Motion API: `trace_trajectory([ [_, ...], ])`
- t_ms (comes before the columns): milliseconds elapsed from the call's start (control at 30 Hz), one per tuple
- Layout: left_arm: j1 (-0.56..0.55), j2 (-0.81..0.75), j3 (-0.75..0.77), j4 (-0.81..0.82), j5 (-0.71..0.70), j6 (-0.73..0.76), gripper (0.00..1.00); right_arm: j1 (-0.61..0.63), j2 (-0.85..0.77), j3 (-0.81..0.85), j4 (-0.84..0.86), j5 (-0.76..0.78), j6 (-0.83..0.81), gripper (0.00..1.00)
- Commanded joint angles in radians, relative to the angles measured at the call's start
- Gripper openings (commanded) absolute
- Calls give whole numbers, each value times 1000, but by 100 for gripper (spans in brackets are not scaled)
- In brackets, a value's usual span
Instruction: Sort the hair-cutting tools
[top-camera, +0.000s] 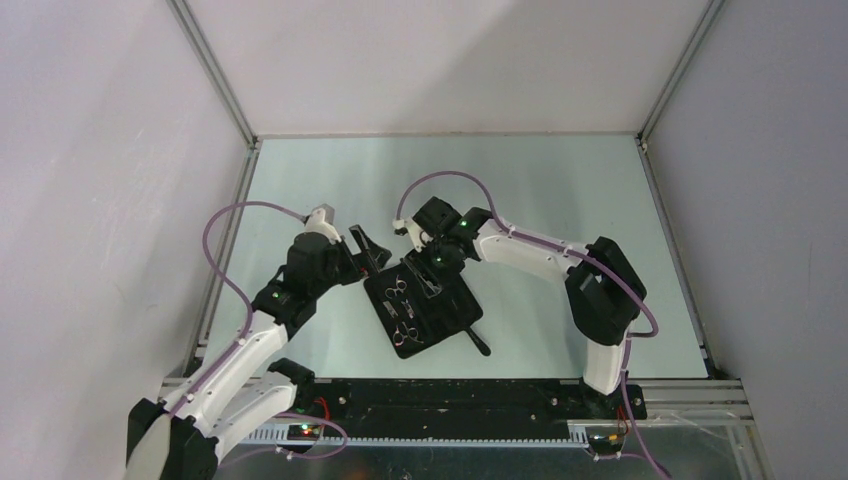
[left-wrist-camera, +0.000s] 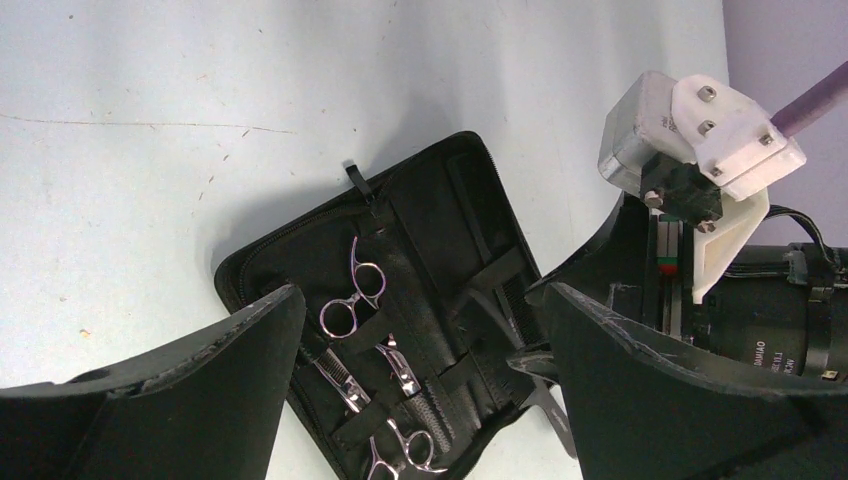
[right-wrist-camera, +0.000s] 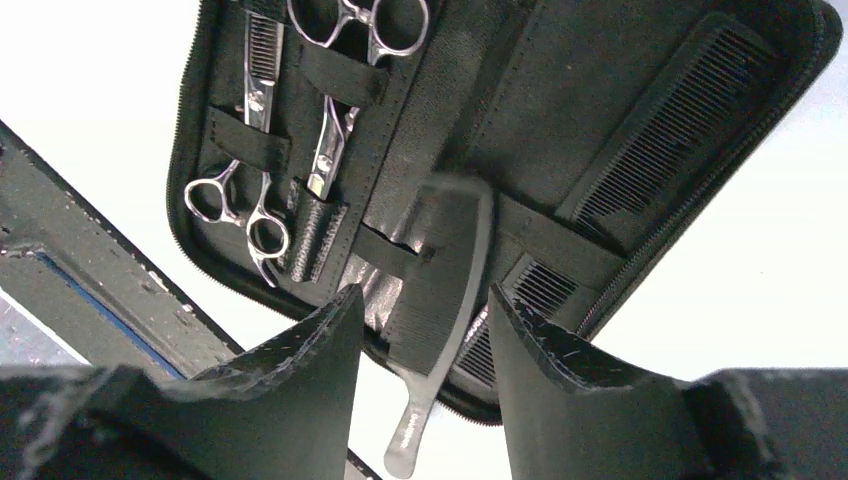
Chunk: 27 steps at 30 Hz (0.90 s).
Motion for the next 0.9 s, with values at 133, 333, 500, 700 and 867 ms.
trace_trajectory([
  [133, -5, -3, 7, -15, 5, -10, 96, 25, -121, -53, -26, 88, 29, 56],
  [333, -11, -31, 1, -37, -6, -16, 96, 90, -183, -147, -80, 175, 93, 55],
  [500, -20, -42, -6, -54, -7, -26, 96, 157, -246, -260, -77, 240, 181, 54],
  [700, -25, -74, -8, -84, -22, -37, 96, 227, -241, -347, -51, 289, 227, 53],
  [867, -25, -105, -13, -106, -24, -54, 96, 252, -205, -377, -19, 320, 229, 48],
])
